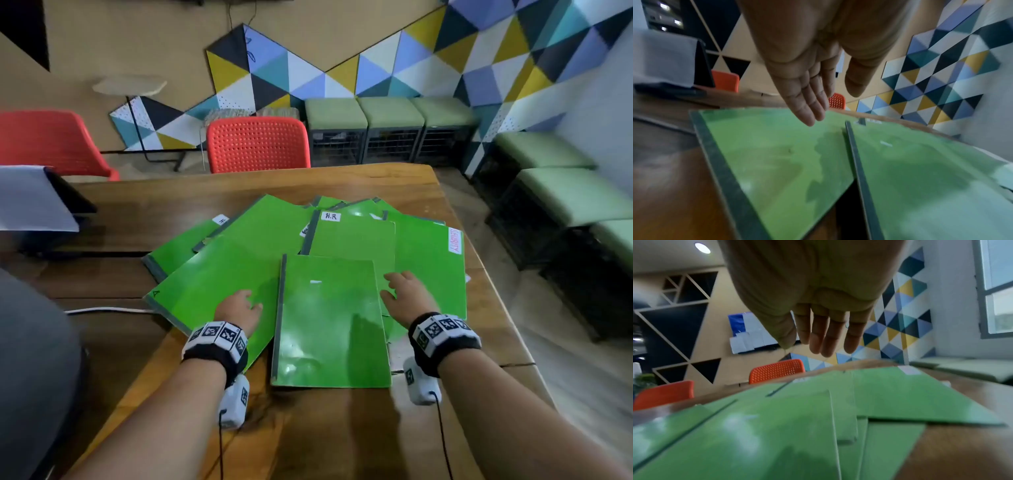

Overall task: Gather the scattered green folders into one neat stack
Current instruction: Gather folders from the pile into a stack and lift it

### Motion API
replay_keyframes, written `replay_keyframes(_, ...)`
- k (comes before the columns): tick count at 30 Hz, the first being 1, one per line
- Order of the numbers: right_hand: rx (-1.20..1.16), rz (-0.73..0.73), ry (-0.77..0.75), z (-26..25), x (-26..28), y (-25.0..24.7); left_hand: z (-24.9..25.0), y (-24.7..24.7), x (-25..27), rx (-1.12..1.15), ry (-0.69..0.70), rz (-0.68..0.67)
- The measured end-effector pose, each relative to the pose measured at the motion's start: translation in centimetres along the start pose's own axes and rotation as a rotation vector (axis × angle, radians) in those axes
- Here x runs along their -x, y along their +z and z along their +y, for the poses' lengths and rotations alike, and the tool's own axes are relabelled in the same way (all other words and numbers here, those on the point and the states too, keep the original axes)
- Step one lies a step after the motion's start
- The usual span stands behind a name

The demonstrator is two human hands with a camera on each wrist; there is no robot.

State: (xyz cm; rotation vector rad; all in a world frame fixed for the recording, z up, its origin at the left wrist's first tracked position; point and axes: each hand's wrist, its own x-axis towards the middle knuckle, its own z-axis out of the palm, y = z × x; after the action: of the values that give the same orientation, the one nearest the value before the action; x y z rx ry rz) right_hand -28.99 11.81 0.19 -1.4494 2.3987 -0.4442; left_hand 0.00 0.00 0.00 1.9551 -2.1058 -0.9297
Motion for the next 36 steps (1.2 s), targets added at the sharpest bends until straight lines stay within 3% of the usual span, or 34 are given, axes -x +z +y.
replay_keyframes(7,-0.071,-0.271,0.331,2.9,0.3,6.6,-2.0,4.2,-1.7,0.069,-0.137,-0.176)
replay_keyframes(13,-0.114,-0.273,0.446,3.3,-0.1,8.9,-1.0,6.3,-3.1,0.123,-0.112,-0.272)
replay_keyframes(18,-0.205,-0.309,0.454,3.3,-1.6,8.1,-0.4,6.6,-4.0,0.148,-0.114,-0.212)
replay_keyframes(22,-0.370,-0.181,0.365,2.4,-3.7,6.6,-0.2,5.7,-5.8,0.293,-0.207,-0.193)
replay_keyframes(24,-0.331,-0.087,0.344,2.1,-5.6,6.4,-0.2,4.9,-6.8,0.247,-0.230,-0.146)
replay_keyframes(27,-0.181,-0.027,0.476,2.3,-8.0,6.5,-1.3,3.8,-8.1,0.182,-0.315,-0.047)
replay_keyframes(31,-0.010,-0.163,0.710,1.9,-9.6,7.1,-3.9,3.6,-8.9,0.186,-0.403,-0.006)
replay_keyframes(36,-0.106,-0.206,0.795,1.8,-11.0,9.1,-4.2,3.8,-8.7,0.206,-0.401,-0.029)
